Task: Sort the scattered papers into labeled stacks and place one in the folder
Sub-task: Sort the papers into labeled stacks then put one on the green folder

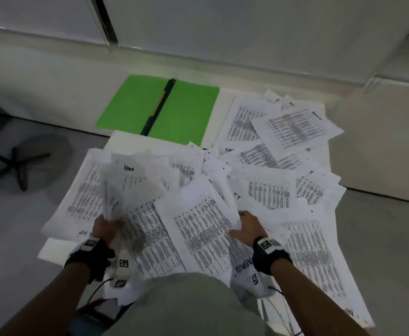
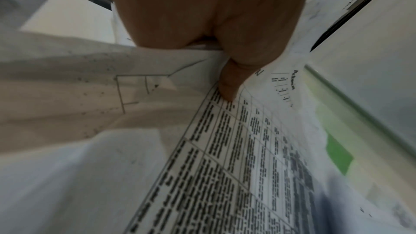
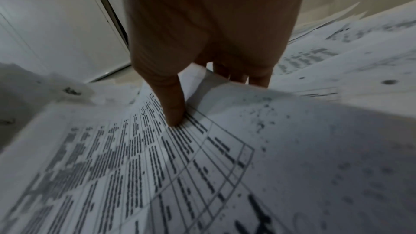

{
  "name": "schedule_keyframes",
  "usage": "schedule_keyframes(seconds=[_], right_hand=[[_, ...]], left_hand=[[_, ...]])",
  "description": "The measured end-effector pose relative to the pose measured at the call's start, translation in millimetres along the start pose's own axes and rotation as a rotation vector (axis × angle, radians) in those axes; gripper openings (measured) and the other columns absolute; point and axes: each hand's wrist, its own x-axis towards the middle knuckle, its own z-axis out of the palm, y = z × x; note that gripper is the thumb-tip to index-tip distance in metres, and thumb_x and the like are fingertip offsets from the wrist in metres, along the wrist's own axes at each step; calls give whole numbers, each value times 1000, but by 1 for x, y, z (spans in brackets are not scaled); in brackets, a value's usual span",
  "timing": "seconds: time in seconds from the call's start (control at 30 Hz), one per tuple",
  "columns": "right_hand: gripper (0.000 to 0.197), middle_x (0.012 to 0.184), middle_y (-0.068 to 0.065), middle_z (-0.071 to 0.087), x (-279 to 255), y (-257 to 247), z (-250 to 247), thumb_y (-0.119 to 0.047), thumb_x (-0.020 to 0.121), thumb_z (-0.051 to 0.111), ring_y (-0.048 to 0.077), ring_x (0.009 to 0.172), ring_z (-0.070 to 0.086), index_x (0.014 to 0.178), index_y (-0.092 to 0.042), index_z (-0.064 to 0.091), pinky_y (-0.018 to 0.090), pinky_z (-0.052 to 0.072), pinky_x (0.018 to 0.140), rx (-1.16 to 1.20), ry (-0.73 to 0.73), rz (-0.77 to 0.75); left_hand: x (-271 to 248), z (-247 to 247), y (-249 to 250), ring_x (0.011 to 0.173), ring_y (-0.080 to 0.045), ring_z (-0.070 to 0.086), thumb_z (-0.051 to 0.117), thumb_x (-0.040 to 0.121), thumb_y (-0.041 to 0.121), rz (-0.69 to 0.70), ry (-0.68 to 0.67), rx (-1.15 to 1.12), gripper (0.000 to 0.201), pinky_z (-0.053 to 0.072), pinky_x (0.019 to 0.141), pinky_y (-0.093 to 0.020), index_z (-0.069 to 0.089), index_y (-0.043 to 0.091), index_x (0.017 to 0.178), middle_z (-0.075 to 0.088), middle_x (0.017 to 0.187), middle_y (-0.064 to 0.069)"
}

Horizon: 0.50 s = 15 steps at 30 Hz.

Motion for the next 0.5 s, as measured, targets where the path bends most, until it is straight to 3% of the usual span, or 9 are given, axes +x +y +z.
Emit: schedule_keyframes(seconds=[0.07,0.2,0.27,0.37,0.5], right_hand=[[48,105,7,61,-2,-17,8,-32,73,79,24,97,61,109,-9,57,36,54,85,3,-49,-4],[71,126,14,57,-3,-33,11,-14,79,74,33,117,55,139,-10,37,36,46,96,115,-12,31],[68,128,15,57,-8,-31,1,-9,80,71,32,116,56,141,-9,40,33,45,95,174,80,57],[39,113,17,67,-16,-1,-21,-11,82,69,27,97,62,119,-3,60,29,49,82,222,213,174],[24,89,16,61,-48,44,-50,-19,85,71,30,87,60,96,-2,58,31,44,73,390,334,324]], left_hand=[[0,-2,-7,102,-43,60,67,81,-3,-8,10,53,37,42,79,-40,57,-14,115,61,114,-35],[-4,-2,-13,95,-37,58,66,81,-6,-26,-23,54,38,39,78,-34,55,-16,116,60,115,-35],[-3,-2,-11,89,-32,57,66,81,-5,-32,-40,31,38,40,77,-34,56,-15,116,61,113,-34],[1,-2,-3,101,-41,60,66,83,-2,1,-50,41,40,41,78,-36,54,-15,118,61,115,-33],[6,1,7,95,-38,60,65,83,-3,47,-84,26,37,46,80,-42,56,-11,118,62,111,-32]])
